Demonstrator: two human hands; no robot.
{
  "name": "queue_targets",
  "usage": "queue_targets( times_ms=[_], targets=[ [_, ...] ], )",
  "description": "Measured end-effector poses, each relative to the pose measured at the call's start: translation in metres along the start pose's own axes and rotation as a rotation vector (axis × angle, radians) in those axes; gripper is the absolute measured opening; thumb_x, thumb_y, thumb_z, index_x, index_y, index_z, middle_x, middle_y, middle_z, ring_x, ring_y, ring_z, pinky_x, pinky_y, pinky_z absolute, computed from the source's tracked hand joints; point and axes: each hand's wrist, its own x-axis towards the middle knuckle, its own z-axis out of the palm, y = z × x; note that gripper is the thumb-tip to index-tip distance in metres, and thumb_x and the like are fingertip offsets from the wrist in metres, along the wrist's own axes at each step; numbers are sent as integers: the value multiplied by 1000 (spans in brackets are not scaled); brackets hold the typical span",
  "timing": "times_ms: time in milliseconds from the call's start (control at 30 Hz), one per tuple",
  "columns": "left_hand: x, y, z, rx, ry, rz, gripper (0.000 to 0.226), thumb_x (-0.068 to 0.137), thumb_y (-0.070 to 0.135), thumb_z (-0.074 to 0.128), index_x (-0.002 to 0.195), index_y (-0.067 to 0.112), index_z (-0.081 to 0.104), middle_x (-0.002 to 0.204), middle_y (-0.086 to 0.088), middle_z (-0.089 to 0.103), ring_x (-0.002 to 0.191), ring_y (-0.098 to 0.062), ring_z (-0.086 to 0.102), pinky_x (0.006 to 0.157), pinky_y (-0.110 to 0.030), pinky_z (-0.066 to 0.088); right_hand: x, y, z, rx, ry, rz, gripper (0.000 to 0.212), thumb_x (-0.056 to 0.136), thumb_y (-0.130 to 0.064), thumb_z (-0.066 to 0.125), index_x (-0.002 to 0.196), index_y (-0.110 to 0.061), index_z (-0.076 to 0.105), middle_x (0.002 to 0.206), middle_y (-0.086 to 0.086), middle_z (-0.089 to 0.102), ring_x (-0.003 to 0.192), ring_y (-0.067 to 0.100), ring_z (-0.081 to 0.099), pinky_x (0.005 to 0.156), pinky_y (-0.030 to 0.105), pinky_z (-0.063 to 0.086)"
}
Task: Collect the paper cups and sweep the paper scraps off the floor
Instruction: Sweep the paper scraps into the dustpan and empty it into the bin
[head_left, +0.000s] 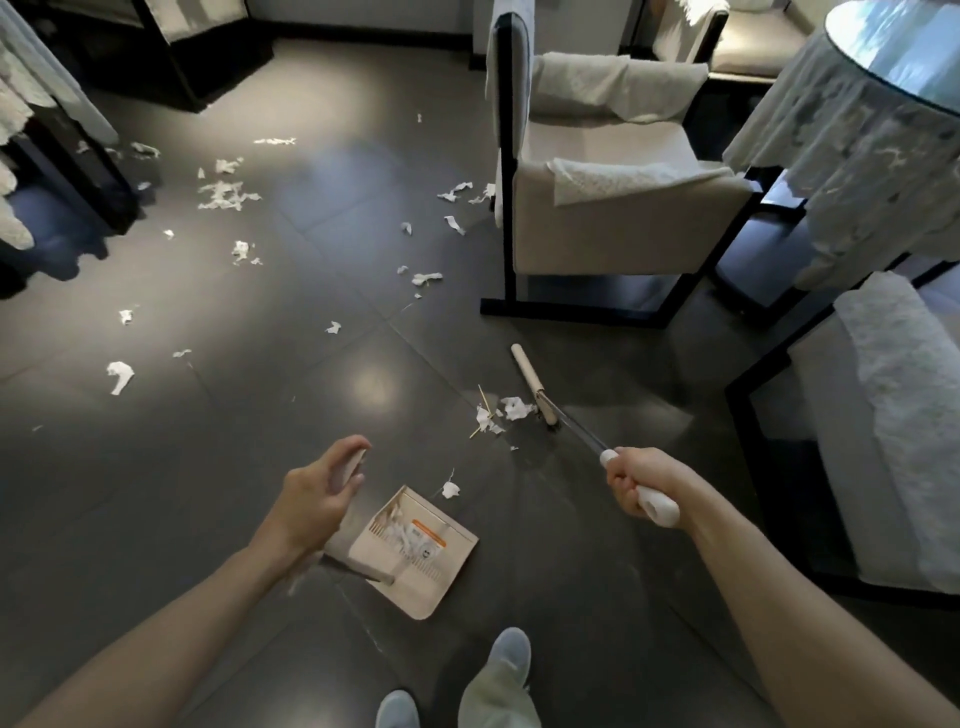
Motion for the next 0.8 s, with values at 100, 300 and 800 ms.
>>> queue_targets(
  times_ms=[100, 300, 800],
  targets=[
    [17, -4, 2, -33, 30, -55, 39, 87, 5, 65, 119, 26, 59, 99, 6, 66, 94, -16, 63, 82, -26, 42, 35, -20, 7, -319, 63, -73, 58, 90, -2, 46, 144, -20, 34, 66, 7, 55, 44, 9, 47, 39, 20, 42],
    [49, 1, 25, -52, 78, -54, 39, 87, 6, 64, 112, 35, 56, 96, 8, 67, 91, -12, 64, 77, -17, 41, 89, -52, 30, -870, 39, -161, 55, 84, 0, 45, 138, -8, 40, 98, 15, 62, 83, 26, 55, 71, 33, 49],
    [64, 11, 30, -45, 107, -57, 33, 89, 7, 61, 119, 19, 60, 95, 4, 64, 91, -14, 61, 78, -24, 40, -29, -14, 35, -689, -358, 159, 58, 88, -4, 43, 145, -14, 37, 52, -4, 44, 40, 2, 38, 36, 12, 33]
  ],
)
